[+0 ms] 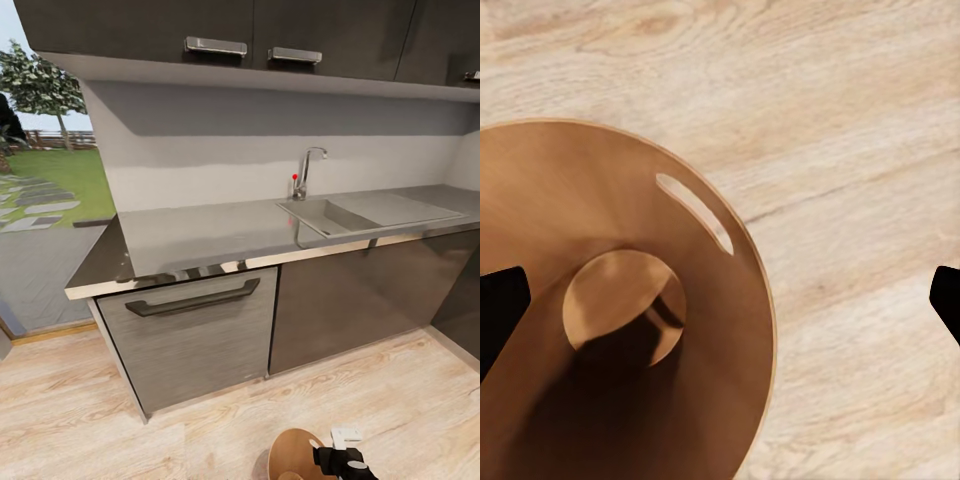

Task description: Put the three can of soda from the living room inside the tash can in the kitchen.

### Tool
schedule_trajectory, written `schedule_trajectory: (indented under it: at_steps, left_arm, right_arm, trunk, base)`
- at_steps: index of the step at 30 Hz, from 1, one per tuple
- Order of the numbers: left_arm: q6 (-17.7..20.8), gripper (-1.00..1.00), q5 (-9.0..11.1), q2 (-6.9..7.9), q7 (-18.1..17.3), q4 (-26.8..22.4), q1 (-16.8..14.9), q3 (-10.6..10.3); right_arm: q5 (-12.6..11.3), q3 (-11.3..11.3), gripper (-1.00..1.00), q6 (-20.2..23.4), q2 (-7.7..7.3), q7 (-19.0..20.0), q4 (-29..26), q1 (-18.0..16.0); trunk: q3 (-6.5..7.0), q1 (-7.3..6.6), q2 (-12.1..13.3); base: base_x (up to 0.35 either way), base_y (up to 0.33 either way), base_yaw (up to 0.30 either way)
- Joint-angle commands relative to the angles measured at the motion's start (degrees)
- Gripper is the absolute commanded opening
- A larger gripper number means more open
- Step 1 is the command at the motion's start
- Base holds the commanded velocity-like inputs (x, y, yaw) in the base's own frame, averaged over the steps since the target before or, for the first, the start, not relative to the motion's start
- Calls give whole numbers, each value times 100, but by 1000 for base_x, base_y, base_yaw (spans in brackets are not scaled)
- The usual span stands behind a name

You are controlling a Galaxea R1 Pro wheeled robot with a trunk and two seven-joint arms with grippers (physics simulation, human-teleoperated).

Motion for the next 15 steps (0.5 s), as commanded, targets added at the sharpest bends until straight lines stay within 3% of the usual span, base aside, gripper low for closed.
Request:
schedule_trajectory:
  at_steps: [1, 15]
  left_arm:
    - [-1, 100, 0, 0, 0, 0, 0, 0]
    - [-2, 100, 0, 0, 0, 0, 0, 0]
  right_arm:
    - [0, 0, 100, -1, 0, 0, 1, 0]
    - [9, 0, 100, -3, 0, 0, 1, 0]
  trunk:
    - [-2, 0, 0]
    - [-5, 0, 0]
  base:
    - [0, 0, 0]
    - [0, 0, 0]
